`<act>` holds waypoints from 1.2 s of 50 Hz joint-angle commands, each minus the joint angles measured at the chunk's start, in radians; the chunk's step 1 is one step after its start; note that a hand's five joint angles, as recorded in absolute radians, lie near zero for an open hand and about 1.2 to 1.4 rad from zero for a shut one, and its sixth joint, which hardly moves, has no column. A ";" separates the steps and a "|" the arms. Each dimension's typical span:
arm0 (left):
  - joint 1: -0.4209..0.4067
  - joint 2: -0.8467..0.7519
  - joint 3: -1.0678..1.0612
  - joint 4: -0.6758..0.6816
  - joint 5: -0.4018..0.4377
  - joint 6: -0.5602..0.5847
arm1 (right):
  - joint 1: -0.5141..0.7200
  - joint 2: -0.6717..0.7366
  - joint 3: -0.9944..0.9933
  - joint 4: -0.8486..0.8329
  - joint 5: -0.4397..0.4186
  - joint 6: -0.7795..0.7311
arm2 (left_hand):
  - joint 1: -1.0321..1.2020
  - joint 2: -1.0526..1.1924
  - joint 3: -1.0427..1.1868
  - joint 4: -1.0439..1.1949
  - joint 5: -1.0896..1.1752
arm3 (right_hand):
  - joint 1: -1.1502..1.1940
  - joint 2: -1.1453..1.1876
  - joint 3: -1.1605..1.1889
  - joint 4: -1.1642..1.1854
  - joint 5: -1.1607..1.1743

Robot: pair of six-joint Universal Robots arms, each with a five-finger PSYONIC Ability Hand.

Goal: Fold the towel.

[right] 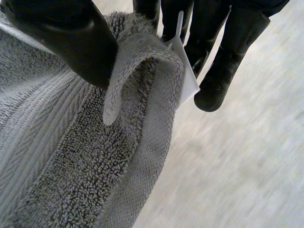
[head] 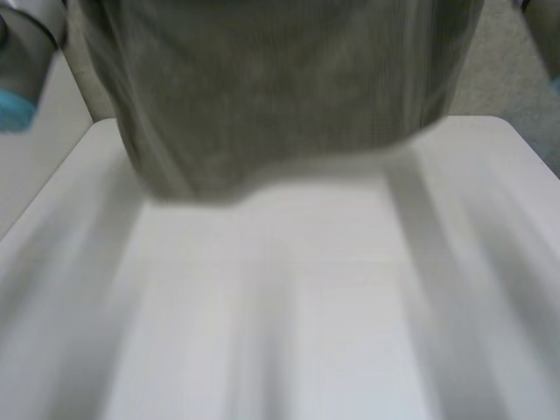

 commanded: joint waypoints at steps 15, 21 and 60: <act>0.034 0.097 -0.561 0.146 0.060 0.004 | -0.015 -0.004 0.393 0.228 -0.191 -0.081 | 0.099 0.040 0.044 0.033 0.083 | 0.062 0.056 0.052 0.049 0.052; 0.050 0.030 -0.830 0.253 0.144 0.007 | -0.015 0.000 0.614 0.214 -0.192 -0.195 | 0.099 0.040 0.044 0.033 0.083 | 0.062 0.056 0.052 0.049 0.052; 0.062 -0.114 -0.959 0.440 0.008 0.173 | -0.137 -0.217 1.241 -0.143 -0.191 -0.061 | -0.687 -0.746 -0.742 -0.754 -0.704 | 0.062 0.056 0.052 0.049 0.052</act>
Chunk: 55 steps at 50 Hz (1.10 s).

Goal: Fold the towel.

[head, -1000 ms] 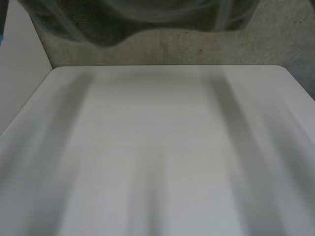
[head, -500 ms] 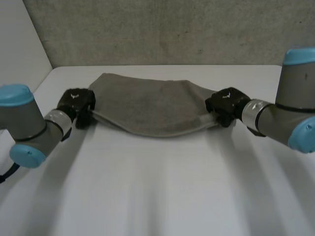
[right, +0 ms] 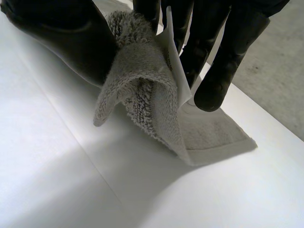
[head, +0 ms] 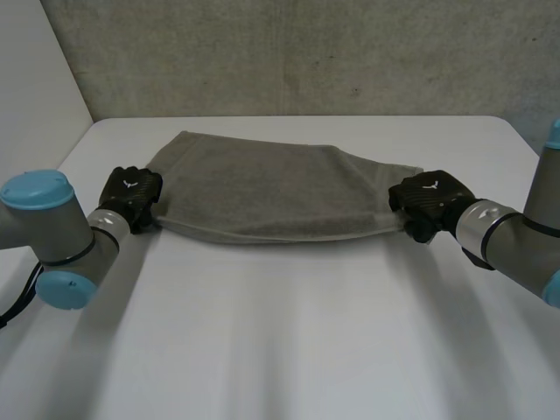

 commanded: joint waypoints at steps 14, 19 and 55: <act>0.004 -0.013 -0.001 0.036 -0.035 -0.007 | -0.102 -0.028 0.046 -0.089 0.033 0.174 | -0.024 -0.048 -0.049 -0.047 -0.013 | 0.062 0.056 0.052 0.049 0.052; 0.003 -0.013 -0.001 0.031 -0.037 -0.005 | -0.102 -0.029 0.058 -0.116 0.082 0.175 | 0.002 -0.022 -0.022 -0.021 0.013 | 0.062 0.056 0.052 0.049 0.052; 0.184 0.723 -0.432 -0.125 0.181 -0.116 | -0.078 -0.178 0.006 0.408 -0.105 0.021 | 0.762 0.738 0.738 0.739 0.773 | 0.062 0.056 0.052 0.049 0.052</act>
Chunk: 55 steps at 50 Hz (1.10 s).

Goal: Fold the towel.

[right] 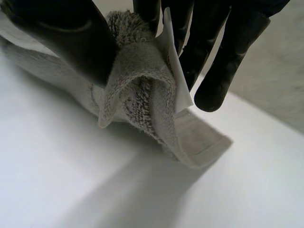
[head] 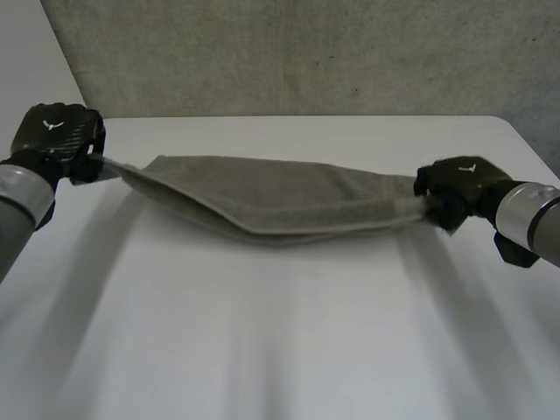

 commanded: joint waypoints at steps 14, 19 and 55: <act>0.335 0.329 -0.280 -0.121 0.366 -0.009 | -0.178 -0.177 0.042 0.431 -0.205 -0.321 | 0.103 0.040 0.045 0.036 0.092 | 0.061 0.056 0.048 0.049 0.052; 0.320 0.217 -0.244 -0.101 0.376 -0.044 | -0.174 -0.090 0.010 0.393 -0.210 -0.279 | 0.103 0.040 0.045 0.036 0.092 | 0.061 0.056 0.048 0.049 0.052; 0.032 -0.670 0.576 -0.102 0.109 -0.078 | 0.035 0.522 -0.456 -0.010 0.158 0.109 | 0.103 0.040 0.045 0.036 0.092 | 0.061 0.056 0.048 0.049 0.052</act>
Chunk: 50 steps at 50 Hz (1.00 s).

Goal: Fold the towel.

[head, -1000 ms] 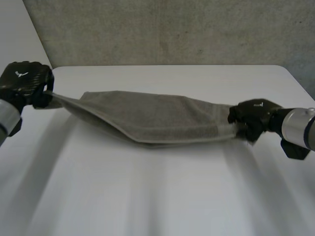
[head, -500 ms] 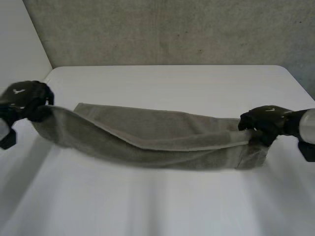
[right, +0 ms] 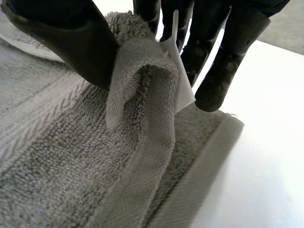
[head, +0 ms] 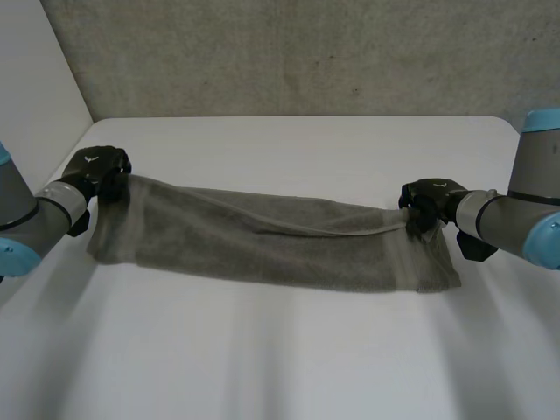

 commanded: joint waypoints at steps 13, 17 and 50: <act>-0.048 -0.101 0.120 0.027 -0.033 0.001 | 0.012 0.011 0.039 -0.155 0.163 -0.009 | 0.099 0.038 0.043 0.033 0.082 | 0.061 0.056 0.046 0.049 0.052; -0.050 -0.114 0.134 0.027 -0.050 0.003 | 0.012 0.015 0.037 -0.156 0.167 -0.010 | 0.099 0.038 0.043 0.033 0.082 | 0.061 0.056 0.046 0.049 0.052; -0.024 0.271 -0.192 -0.068 -0.129 0.012 | -0.016 -0.482 0.431 -0.149 0.057 -0.130 | -1.104 -1.165 -1.160 -1.171 -1.121 | -1.160 -1.166 -1.175 -1.173 -1.170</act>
